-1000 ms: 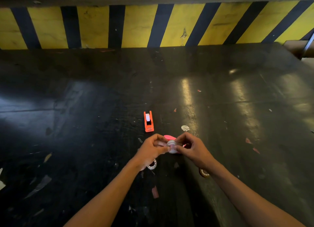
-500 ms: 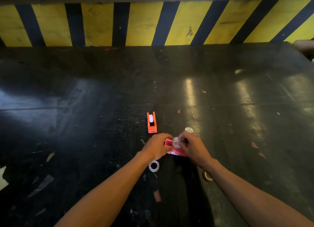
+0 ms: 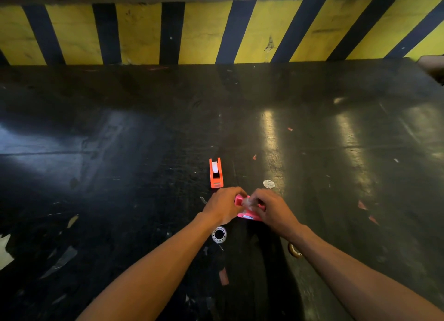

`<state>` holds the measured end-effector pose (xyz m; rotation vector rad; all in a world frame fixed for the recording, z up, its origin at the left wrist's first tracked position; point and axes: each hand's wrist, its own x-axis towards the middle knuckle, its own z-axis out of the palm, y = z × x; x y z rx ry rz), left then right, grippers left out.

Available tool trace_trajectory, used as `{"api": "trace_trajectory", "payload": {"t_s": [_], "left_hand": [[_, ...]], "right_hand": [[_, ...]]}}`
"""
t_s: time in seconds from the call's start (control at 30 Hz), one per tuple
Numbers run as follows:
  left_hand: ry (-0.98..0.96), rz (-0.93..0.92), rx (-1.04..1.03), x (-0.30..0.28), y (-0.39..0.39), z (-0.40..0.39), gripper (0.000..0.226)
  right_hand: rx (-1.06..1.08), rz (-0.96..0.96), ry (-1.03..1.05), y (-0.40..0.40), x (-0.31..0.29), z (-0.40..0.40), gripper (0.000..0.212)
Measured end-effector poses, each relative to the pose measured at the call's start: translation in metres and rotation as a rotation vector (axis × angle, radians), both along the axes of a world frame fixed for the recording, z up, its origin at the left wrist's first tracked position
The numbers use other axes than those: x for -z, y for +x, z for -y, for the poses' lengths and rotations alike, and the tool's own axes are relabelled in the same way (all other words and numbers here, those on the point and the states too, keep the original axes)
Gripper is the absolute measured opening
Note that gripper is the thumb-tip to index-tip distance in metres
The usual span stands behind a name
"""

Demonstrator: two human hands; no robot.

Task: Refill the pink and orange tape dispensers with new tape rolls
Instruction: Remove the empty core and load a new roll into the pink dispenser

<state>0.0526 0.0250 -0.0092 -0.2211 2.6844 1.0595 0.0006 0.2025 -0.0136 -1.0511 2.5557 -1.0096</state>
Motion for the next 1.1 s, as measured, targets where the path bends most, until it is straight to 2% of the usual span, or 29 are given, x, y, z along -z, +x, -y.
{"api": "trace_trajectory", "payload": {"t_s": [0.2,0.33,0.5,0.67,0.77,0.87,1.1], "left_hand": [[-0.009,-0.006,0.005,-0.002,0.001,-0.002,0.031],[-0.021,-0.001,0.013,-0.002,-0.001,-0.001,0.034],[-0.008,0.004,0.000,0.001,-0.001,-0.001,0.032],[0.008,-0.001,-0.004,0.002,-0.002,-0.001,0.032],[0.028,-0.003,-0.011,0.003,-0.002,0.000,0.032],[0.043,0.003,-0.026,0.003,-0.002,0.000,0.030],[0.026,0.007,-0.038,0.004,-0.005,0.000,0.028]], "right_hand": [[-0.025,0.002,0.071,0.002,0.005,0.000,0.011],[-0.046,-0.008,0.064,-0.003,0.003,-0.005,0.012],[-0.049,-0.064,0.120,-0.001,0.002,-0.010,0.026],[-0.107,-0.072,0.182,-0.002,-0.008,-0.004,0.031],[-0.085,-0.070,0.203,-0.001,-0.009,-0.002,0.022],[-0.006,0.025,0.165,0.004,-0.009,0.002,0.019],[0.414,0.345,0.023,0.005,-0.010,0.014,0.008]]}}
